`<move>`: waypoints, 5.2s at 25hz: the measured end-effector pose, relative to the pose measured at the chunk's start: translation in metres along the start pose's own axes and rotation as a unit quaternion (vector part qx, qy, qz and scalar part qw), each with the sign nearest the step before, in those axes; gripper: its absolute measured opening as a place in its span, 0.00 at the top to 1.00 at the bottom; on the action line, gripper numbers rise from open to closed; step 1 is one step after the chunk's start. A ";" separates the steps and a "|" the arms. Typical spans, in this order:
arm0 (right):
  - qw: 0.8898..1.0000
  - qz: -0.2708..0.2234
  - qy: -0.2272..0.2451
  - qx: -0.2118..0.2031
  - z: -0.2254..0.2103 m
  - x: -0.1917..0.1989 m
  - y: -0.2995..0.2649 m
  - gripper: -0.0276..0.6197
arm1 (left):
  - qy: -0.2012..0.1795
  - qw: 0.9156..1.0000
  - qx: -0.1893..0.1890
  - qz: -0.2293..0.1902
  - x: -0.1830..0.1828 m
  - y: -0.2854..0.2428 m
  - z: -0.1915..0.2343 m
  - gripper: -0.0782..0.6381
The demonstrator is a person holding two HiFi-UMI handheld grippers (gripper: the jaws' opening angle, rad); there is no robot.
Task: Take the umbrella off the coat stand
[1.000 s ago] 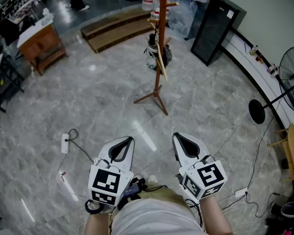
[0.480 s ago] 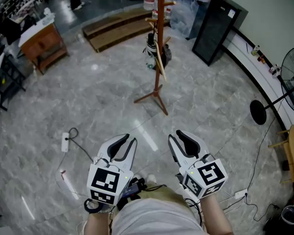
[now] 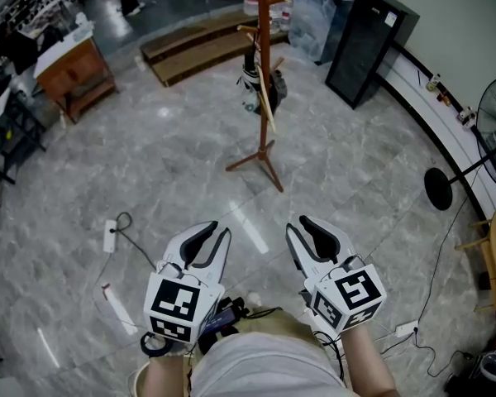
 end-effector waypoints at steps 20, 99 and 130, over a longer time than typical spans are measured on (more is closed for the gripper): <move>1.000 0.001 0.012 0.004 -0.024 0.006 -0.021 0.80 | 0.005 1.000 0.005 -0.008 0.003 -0.035 0.011 0.79; 0.998 0.014 0.016 0.052 -0.164 -0.061 -0.346 0.79 | 0.008 0.999 0.051 0.004 -0.062 -0.284 0.271 0.77; 0.998 0.046 0.050 0.011 -0.244 -0.065 -0.451 0.79 | 0.039 0.999 -0.026 -0.003 -0.070 -0.347 0.309 0.77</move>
Point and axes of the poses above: the fingertips, and each gripper's own axes: y backward along the fingers, z to its left, x out of its underside, the point moved 1 cm from there along y, backward along the fingers, and after that the axes turned 12 degrees about -z, right-handed, at the moved point
